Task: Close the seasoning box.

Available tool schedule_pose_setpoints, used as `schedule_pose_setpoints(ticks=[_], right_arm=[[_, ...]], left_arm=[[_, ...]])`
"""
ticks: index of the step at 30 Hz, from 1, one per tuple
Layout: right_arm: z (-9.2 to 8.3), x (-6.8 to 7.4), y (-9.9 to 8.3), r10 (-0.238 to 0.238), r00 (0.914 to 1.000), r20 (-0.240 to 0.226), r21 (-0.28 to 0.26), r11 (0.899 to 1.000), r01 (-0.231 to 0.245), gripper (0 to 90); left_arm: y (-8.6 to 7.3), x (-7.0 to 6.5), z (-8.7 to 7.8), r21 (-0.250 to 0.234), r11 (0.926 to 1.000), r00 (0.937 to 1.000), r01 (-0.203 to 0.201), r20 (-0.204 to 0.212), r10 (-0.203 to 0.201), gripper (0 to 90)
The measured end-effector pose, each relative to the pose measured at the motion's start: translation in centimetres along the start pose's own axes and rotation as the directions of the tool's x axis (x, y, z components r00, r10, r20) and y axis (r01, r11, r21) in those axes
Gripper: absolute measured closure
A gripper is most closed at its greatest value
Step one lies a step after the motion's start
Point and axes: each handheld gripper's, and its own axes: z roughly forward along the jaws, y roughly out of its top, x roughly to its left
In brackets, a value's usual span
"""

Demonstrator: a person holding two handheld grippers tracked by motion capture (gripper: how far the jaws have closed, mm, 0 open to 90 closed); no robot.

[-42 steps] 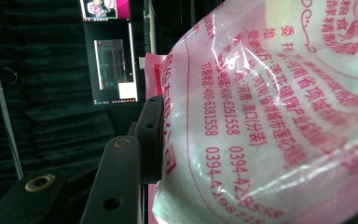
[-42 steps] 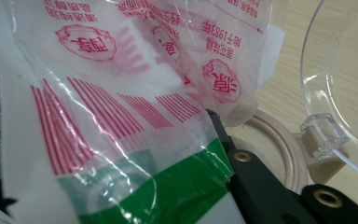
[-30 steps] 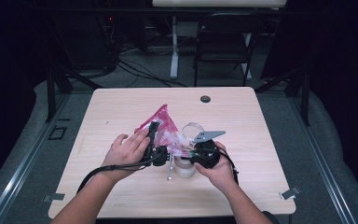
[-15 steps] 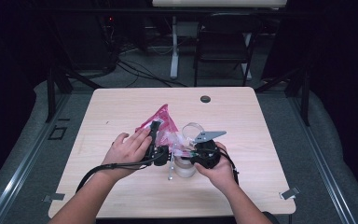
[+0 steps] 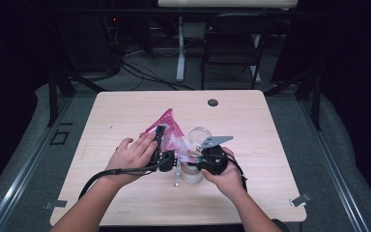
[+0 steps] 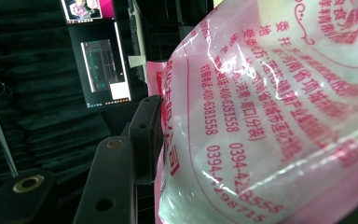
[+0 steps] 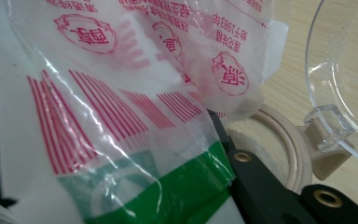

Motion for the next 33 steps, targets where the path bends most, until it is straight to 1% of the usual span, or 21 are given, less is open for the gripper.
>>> schedule_pose_setpoints(ticks=[18, 22, 23, 25, 27, 28, 30, 33], right_arm=[[0.14, -0.06, -0.02, 0.0, 1.0, -0.004, 0.001, 1.0, 0.0, 90.0], [0.17, -0.08, -0.01, 0.003, 1.0, -0.005, 0.0, 1.0, -0.003, 90.0], [0.19, -0.08, 0.0, 0.001, 1.0, -0.006, 0.001, 1.0, -0.001, 90.0], [0.23, -0.05, 0.03, -0.003, 1.0, -0.004, 0.004, 1.0, 0.003, 90.0], [0.26, -0.03, 0.02, 0.0, 1.0, -0.003, 0.001, 1.0, 0.0, 90.0], [0.29, -0.03, 0.05, -0.003, 1.0, -0.003, 0.003, 1.0, 0.003, 90.0], [0.32, -0.01, 0.06, -0.002, 1.0, -0.004, 0.003, 1.0, 0.002, 90.0], [0.39, 0.04, 0.12, -0.004, 1.0, -0.008, 0.004, 1.0, 0.004, 90.0]], left_arm=[[0.0, -0.01, -0.08, 0.002, 1.0, 1.0, 0.003, -0.004, -0.003, 59.0], [-0.07, -0.11, -0.1, 0.001, 1.0, 0.9999, 0.009, -0.01, -0.009, 59.8], [-0.08, -0.11, -0.11, -0.001, 1.0, 0.9998, 0.006, -0.017, -0.006, 60.1], [-0.22, -0.27, -0.08, -0.003, 0.9999, 0.9998, 0.016, -0.012, -0.016, 61.6], [-0.24, -0.24, -0.09, -0.001, 0.9999, 0.9999, 0.01, -0.01, -0.01, 62.5], [-0.34, -0.33, -0.1, 0.002, 0.9998, 0.9998, 0.019, -0.002, -0.019, 62.8], [-0.38, -0.3, -0.13, 0.005, 0.9998, 0.9998, 0.019, 0.004, -0.019, 63.0], [-0.57, -0.38, -0.15, 0.001, 0.9996, 0.9996, 0.028, -0.004, -0.028, 63.8]])
